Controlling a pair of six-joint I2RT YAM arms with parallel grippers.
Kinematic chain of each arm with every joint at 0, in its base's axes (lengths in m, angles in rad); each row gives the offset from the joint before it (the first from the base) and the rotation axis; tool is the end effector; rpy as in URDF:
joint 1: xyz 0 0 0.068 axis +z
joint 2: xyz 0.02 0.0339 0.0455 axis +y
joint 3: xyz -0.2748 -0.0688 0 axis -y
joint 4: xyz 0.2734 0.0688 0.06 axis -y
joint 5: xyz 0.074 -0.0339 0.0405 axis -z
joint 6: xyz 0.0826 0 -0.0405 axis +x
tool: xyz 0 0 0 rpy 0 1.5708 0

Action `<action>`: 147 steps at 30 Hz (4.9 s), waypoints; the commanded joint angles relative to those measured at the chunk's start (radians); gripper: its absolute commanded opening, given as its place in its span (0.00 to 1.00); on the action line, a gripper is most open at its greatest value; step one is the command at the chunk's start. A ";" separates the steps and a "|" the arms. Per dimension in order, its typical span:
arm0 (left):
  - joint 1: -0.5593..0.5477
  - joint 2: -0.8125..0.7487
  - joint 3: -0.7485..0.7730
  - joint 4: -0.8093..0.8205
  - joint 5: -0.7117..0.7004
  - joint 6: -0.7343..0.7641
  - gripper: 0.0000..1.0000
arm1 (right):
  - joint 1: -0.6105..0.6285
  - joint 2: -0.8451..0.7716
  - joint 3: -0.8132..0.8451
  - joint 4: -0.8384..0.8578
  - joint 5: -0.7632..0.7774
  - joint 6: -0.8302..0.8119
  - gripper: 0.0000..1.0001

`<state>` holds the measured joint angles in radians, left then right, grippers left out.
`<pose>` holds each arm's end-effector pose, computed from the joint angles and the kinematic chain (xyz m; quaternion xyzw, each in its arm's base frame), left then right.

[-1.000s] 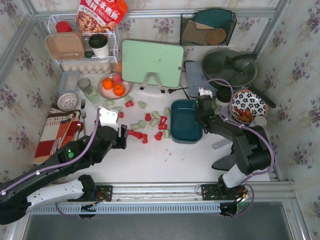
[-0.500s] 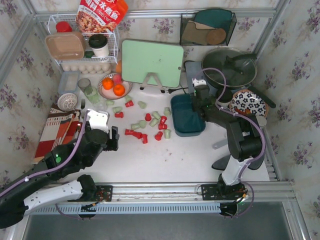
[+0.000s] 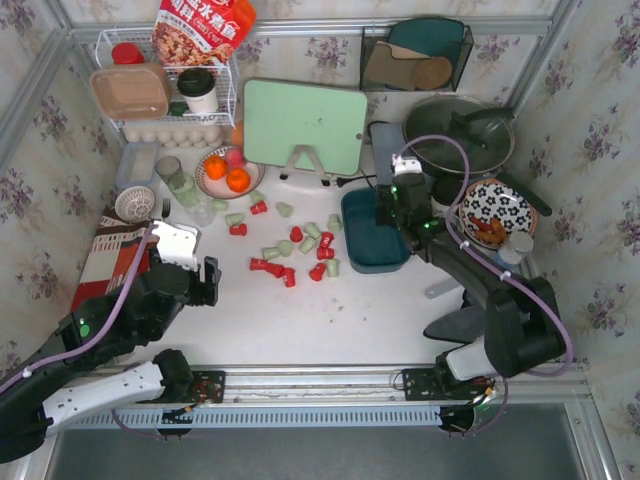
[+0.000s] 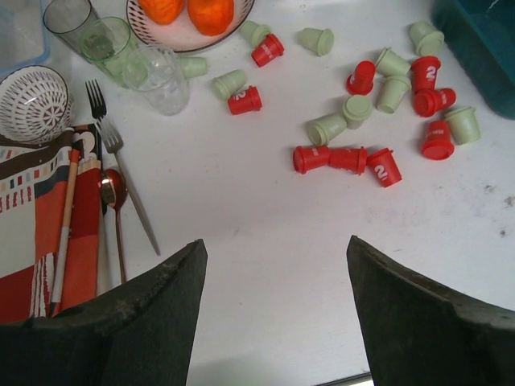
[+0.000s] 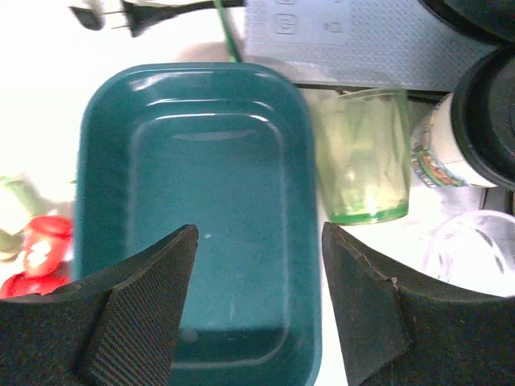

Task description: Mix the coffee capsules in the storage basket

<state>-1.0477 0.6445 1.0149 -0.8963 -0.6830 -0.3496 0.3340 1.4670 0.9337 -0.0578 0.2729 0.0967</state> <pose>0.1215 -0.1064 0.3642 0.1222 0.8245 -0.0802 0.5467 0.3710 0.1052 0.2139 -0.0399 0.8756 -0.0177 0.4810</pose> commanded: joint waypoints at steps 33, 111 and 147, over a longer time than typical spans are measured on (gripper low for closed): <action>0.006 -0.147 -0.112 -0.079 -0.049 0.084 0.73 | 0.574 0.097 -0.192 0.165 0.247 0.520 0.47; 0.394 0.161 -0.071 -0.022 0.226 0.105 0.72 | 0.307 -0.006 -0.390 0.572 0.171 0.132 0.22; 0.336 1.045 0.039 0.470 0.232 -0.140 0.61 | 0.218 -0.119 -0.363 0.402 -0.084 0.277 0.68</action>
<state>-0.7151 1.6524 1.0359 -0.4458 -0.4046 -0.4759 0.5507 1.3602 0.5758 0.3183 0.2001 0.3645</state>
